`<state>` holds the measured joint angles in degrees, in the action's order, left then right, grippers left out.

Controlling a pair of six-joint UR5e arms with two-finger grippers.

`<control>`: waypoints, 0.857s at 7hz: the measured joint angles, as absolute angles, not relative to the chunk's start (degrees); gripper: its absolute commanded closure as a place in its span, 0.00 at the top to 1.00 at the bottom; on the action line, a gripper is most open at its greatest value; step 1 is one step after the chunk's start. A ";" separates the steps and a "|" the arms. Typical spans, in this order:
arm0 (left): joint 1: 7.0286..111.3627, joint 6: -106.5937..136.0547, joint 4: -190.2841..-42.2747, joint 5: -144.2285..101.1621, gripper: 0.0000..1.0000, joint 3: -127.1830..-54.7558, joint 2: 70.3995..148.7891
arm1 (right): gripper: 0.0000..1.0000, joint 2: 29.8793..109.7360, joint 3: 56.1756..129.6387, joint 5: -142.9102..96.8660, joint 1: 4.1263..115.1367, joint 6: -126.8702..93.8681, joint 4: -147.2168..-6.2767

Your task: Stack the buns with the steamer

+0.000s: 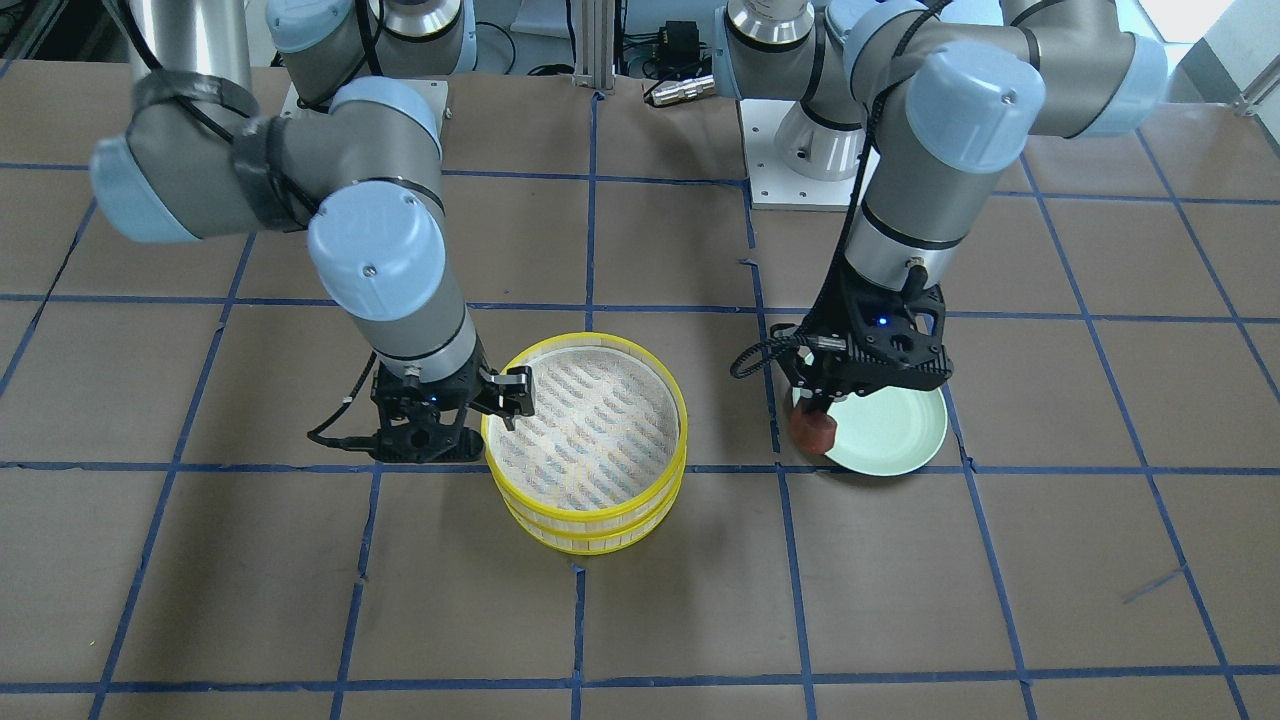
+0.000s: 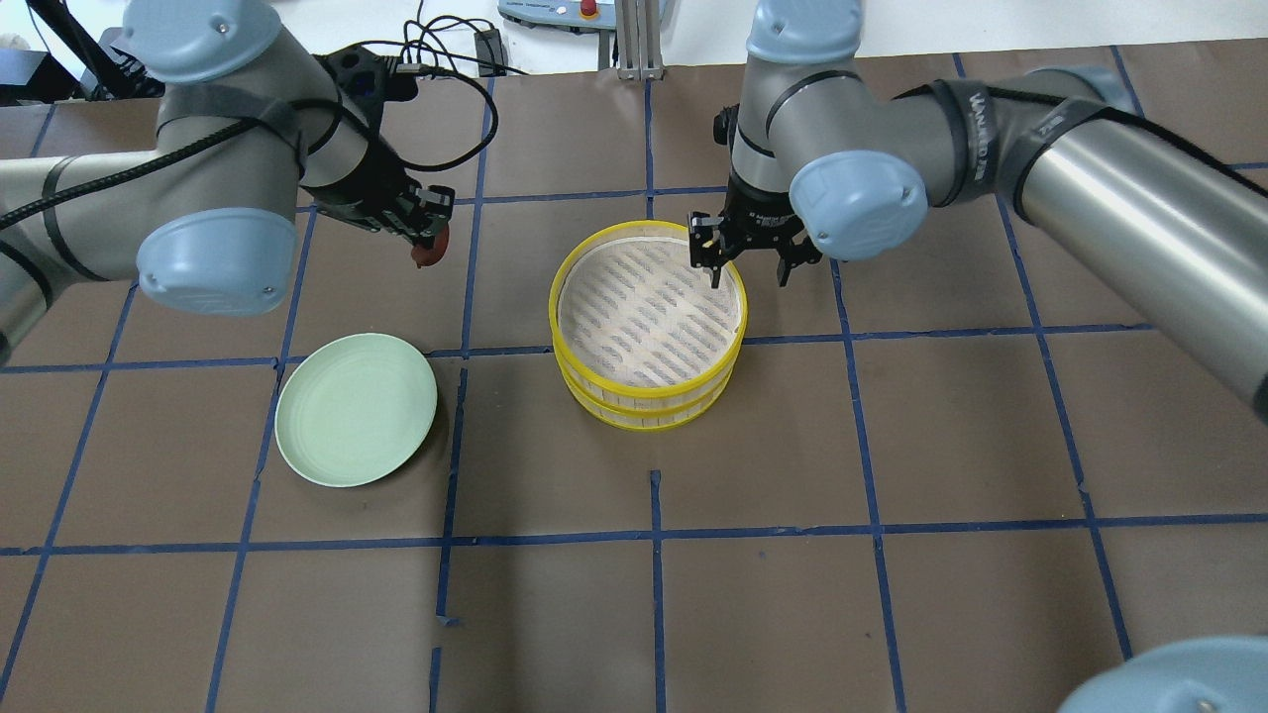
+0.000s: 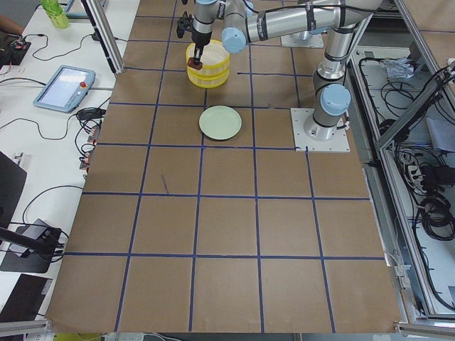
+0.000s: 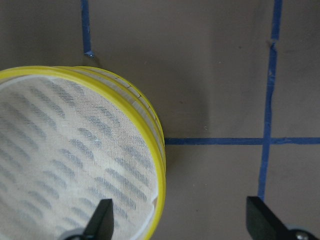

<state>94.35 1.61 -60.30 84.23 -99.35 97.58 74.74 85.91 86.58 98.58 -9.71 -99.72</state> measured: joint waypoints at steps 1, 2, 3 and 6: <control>96.97 7.84 -60.03 82.65 0.01 -99.03 97.80 | 1.00 78.33 83.10 86.48 96.22 -9.09 -93.29; 99.99 13.87 -59.33 81.55 0.01 -98.93 98.06 | 1.00 81.70 81.64 86.61 94.38 -8.63 -88.35; 102.94 18.78 -57.98 81.05 0.28 -98.98 98.54 | 1.00 84.19 81.25 87.12 93.26 -8.20 -84.49; 106.17 23.89 -55.73 80.78 1.00 -99.68 100.81 | 1.00 87.34 82.23 87.77 93.28 -7.17 -81.19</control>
